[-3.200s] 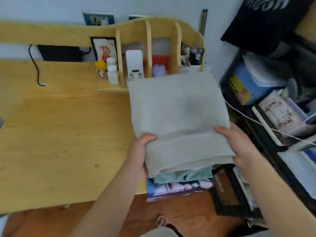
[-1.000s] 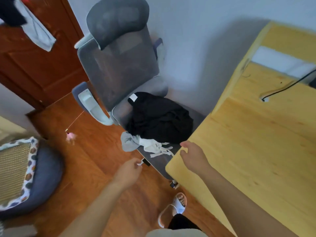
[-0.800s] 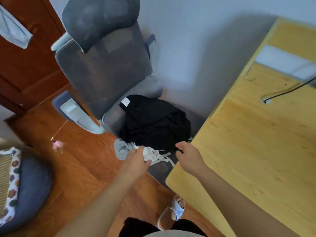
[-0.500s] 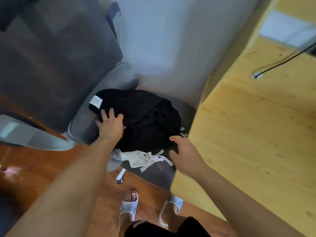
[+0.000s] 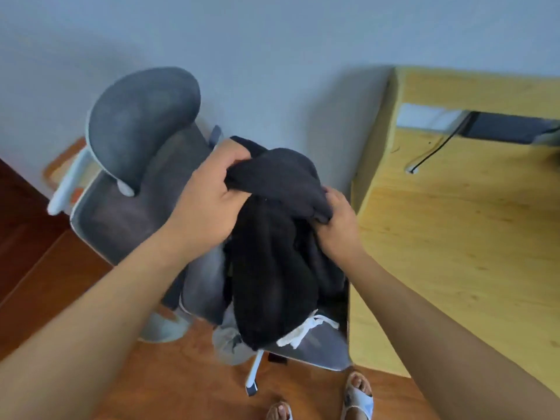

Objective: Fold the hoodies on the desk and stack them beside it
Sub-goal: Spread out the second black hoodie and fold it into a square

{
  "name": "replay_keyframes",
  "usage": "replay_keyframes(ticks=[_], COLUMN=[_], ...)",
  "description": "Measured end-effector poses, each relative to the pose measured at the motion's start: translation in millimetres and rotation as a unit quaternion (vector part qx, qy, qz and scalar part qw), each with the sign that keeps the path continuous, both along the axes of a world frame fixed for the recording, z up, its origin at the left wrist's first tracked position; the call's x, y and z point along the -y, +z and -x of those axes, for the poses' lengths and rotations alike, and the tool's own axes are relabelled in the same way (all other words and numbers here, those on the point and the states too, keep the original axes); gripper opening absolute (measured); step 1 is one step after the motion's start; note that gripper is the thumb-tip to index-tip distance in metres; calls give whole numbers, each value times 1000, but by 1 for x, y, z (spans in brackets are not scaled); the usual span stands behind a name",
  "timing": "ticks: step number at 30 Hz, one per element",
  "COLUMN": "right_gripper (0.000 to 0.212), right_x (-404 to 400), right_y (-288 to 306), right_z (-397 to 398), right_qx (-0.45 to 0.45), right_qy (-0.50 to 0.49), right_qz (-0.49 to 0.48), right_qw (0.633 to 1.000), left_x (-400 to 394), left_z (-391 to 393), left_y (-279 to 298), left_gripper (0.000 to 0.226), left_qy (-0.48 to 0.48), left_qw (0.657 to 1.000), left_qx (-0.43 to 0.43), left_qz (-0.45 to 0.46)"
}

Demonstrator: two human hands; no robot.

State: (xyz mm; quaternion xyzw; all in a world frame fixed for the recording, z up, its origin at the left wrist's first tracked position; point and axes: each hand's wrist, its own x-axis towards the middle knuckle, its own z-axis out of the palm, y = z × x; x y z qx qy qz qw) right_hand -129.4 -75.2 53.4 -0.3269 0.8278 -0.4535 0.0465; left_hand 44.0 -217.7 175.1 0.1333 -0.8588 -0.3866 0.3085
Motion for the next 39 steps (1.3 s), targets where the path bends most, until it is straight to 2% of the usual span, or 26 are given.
replay_keyframes(ticks=[1,3,6,9,13,16,19,22,25,27,29,30,32,35,37,39], right_gripper=[26,9,10,15,7,9,15,16,15,20,23,18,5,11,20,24], right_x=[-7,-26,-70,-126,-221,-289,-355,-413,-445,-458,-470,-476,-490,-503,-506,-506], right_y=[33,110,238,352,450,478,464,412,334,271,204,169,105,44,31,35], right_z=[8,26,51,67,77,91,115,147,175,182,184,184,181,164,158,160], right_qx=[-3,-20,-101,-188,-306,-353,-351,-297,-217,-151,-80,-35,63,279,403,458], right_qy=[-17,-57,-100,-146,-197,-206,-171,-114,-83,-83,-84,-82,-84,-114,-135,-136], right_qz=[40,102,177,228,244,198,107,-21,-101,-115,-127,-139,-163,-119,-97,-101], right_qw=[999,993,974,944,899,891,914,948,967,978,985,986,981,946,900,873], left_x=[-4,-13,-35,-74,-135,-182,-231,-275,-306,-324,-341,-350,-373,-426,-468,-506], left_z=[7,26,55,73,96,118,147,182,215,233,248,253,256,245,233,220], left_y=[27,85,185,282,367,382,360,306,226,159,84,47,-21,-87,-108,-118], left_gripper=[31,36,26,24,25,27,30,29,24,19,16,15,29,68,77,79], left_qy=[-1,6,-15,-45,-58,-55,-38,-32,-22,-8,21,32,49,75,21,-82], left_qw=[999,991,968,941,922,922,933,952,967,979,979,973,958,928,938,953], left_qx=[-41,-131,-241,-309,-333,-308,-258,-170,-63,16,108,153,250,363,325,255], left_qz=[8,19,67,132,190,230,248,251,245,201,172,168,134,-33,-121,-143])
